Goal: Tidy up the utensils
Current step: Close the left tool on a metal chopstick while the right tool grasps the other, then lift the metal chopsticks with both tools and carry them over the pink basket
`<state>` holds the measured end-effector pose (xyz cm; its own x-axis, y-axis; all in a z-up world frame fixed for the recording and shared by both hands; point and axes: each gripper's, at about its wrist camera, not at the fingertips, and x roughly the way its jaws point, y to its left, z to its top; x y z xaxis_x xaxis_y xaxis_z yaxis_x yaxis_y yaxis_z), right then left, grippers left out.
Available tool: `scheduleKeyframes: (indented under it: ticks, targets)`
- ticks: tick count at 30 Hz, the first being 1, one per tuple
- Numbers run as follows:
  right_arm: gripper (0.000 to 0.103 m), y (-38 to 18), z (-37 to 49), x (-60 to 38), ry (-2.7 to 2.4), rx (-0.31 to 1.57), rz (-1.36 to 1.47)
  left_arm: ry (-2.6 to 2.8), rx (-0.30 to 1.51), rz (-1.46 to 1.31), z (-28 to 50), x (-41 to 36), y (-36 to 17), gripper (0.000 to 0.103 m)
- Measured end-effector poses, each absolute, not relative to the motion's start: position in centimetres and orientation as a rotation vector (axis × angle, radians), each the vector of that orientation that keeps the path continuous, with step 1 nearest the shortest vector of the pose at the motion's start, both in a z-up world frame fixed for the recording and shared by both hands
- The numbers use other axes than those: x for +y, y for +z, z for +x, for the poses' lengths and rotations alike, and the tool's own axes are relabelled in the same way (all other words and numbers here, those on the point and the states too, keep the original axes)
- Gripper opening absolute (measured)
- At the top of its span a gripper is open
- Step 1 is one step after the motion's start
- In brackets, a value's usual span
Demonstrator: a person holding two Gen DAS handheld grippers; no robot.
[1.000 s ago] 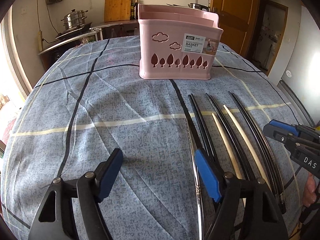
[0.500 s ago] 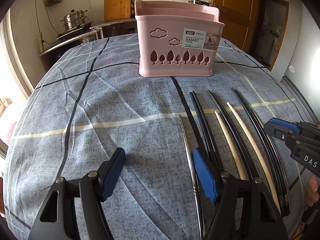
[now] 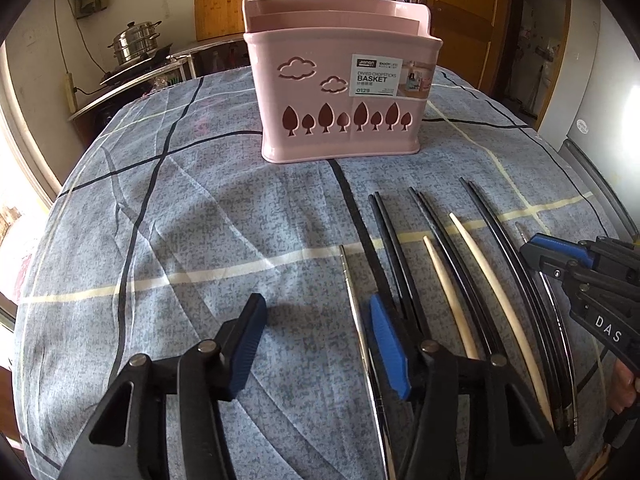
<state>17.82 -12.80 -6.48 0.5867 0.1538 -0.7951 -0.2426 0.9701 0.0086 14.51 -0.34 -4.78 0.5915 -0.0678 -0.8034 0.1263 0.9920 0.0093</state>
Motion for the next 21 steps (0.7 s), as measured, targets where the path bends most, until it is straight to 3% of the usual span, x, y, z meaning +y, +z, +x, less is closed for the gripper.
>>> scheduleKeyframes:
  ticks: [6,9,21]
  targets:
    - [0.005,-6.4,17.9,-12.8,0.247,0.919,-0.092,-0.162,0.928,0.096,14.6,-1.5,-4.6,0.017]
    - [0.004,-6.1,17.6,-13.1,0.262,0.917,-0.074,-0.167,0.927,0.088,14.5,-1.5,-4.5,0.007]
    - [0.004,-2.1,15.7,-13.9,0.311,0.801,-0.026,-0.238,0.803,0.008,12.0,0.0,0.6,0.005]
